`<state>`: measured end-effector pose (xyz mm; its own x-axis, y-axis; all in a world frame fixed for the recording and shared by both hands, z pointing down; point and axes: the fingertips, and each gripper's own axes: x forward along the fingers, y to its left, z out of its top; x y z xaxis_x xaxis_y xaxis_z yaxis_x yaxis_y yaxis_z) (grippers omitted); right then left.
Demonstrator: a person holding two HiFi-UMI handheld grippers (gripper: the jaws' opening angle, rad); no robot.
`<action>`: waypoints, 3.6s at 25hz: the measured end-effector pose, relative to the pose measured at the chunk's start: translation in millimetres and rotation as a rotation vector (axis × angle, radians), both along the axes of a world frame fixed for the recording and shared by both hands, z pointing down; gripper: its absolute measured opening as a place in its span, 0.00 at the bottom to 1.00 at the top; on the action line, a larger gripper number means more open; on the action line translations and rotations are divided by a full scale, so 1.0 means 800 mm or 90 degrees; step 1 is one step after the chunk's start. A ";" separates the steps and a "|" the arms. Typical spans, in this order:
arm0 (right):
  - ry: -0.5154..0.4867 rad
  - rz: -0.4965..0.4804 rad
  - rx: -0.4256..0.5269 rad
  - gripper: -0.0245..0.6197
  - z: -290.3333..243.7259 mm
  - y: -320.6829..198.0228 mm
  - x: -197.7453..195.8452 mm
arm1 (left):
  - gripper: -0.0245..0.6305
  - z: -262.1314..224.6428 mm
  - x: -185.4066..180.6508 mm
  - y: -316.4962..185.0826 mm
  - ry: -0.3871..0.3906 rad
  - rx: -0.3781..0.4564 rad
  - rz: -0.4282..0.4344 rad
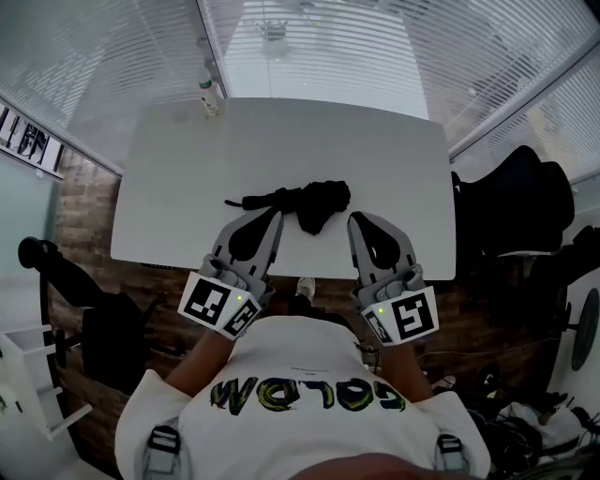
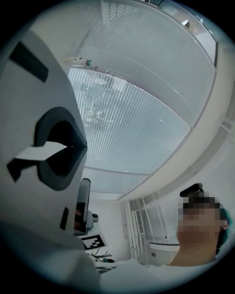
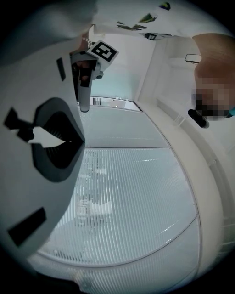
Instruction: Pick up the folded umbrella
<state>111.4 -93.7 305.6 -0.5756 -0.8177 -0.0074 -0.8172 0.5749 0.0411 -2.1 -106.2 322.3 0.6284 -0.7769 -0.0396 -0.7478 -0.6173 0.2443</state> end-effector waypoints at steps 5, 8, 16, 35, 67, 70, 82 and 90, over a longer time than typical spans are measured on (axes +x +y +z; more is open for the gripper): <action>0.003 -0.001 -0.002 0.05 0.001 -0.052 0.028 | 0.05 -0.001 0.027 -0.052 0.000 0.000 -0.003; 0.006 -0.007 0.001 0.05 0.001 -0.077 0.039 | 0.05 -0.001 0.038 -0.076 0.000 0.002 -0.008; 0.012 -0.022 0.001 0.05 0.005 -0.110 0.049 | 0.05 0.005 0.045 -0.104 0.000 -0.002 -0.025; 0.025 -0.019 0.021 0.05 -0.014 -0.136 0.003 | 0.05 -0.013 0.013 -0.136 -0.009 0.008 0.014; 0.518 -0.316 -0.141 0.46 0.263 -0.146 -0.135 | 0.05 0.067 -0.047 -0.142 -0.014 -0.062 -0.025; 0.579 -0.358 -0.154 0.50 0.298 -0.144 -0.147 | 0.05 0.075 -0.054 -0.142 -0.017 -0.067 -0.030; 0.783 -0.496 -0.239 0.63 0.413 -0.148 -0.160 | 0.05 0.088 -0.075 -0.139 -0.019 -0.084 -0.045; 0.847 -0.561 -0.291 0.65 0.463 -0.141 -0.160 | 0.05 0.089 -0.082 -0.138 -0.019 -0.085 -0.054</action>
